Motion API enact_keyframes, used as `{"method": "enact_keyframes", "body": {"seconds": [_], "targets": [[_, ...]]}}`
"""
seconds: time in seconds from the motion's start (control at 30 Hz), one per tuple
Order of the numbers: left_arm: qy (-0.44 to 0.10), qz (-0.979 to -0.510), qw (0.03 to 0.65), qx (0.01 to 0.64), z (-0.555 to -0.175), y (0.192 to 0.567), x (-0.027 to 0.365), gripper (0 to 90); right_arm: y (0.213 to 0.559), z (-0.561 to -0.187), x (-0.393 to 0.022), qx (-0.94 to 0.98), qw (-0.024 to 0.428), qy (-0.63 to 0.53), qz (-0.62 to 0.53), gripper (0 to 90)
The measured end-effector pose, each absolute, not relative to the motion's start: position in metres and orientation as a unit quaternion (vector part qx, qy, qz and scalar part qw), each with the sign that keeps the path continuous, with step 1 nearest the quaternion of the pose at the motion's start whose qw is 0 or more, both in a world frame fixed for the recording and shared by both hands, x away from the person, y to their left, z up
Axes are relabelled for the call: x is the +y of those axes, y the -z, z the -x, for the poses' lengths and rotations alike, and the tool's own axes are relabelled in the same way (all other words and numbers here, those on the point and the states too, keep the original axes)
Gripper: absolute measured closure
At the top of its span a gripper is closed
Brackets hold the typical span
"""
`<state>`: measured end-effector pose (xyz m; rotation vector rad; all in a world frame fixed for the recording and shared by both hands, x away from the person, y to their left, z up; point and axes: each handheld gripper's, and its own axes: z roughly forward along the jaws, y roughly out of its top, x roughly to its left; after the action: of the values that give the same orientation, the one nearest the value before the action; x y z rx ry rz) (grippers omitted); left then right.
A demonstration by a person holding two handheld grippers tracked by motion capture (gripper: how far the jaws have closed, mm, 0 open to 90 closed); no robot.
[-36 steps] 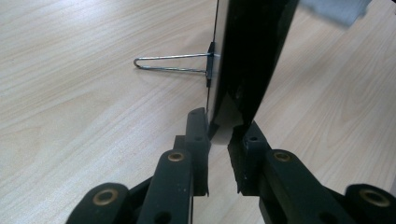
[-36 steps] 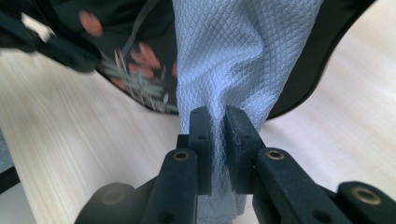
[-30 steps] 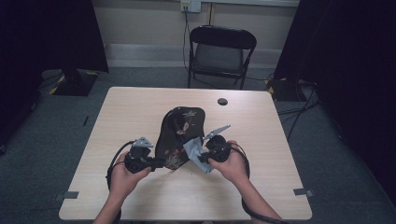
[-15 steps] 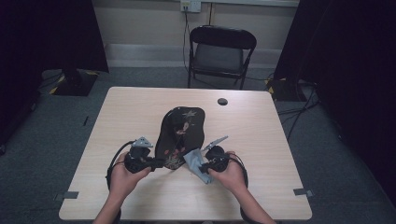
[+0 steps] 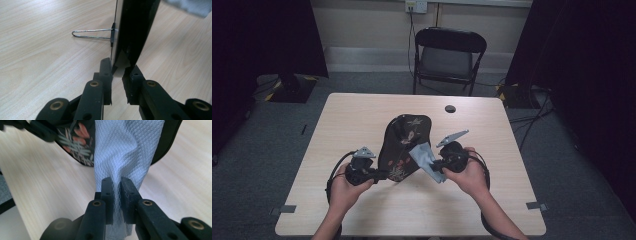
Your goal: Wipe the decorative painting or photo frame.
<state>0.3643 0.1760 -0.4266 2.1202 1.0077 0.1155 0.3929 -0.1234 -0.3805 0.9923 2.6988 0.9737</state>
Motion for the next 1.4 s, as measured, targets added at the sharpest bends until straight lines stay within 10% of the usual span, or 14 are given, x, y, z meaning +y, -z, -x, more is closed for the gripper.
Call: {"method": "enact_keyframes", "body": {"seconds": [0.57, 1.4], "targets": [[-0.044, -0.834, 0.382, 0.395, -0.365, 0.427, 0.176, 78.5, 0.296, -0.410, -0.109, 0.874, 0.096, -0.367, -0.305, 82.2], [-0.043, -0.836, 0.382, 0.393, -0.366, 0.426, 0.177, 78.5, 0.401, -0.409, -0.107, 0.886, 0.033, -0.324, -0.331, 82.3]]}}
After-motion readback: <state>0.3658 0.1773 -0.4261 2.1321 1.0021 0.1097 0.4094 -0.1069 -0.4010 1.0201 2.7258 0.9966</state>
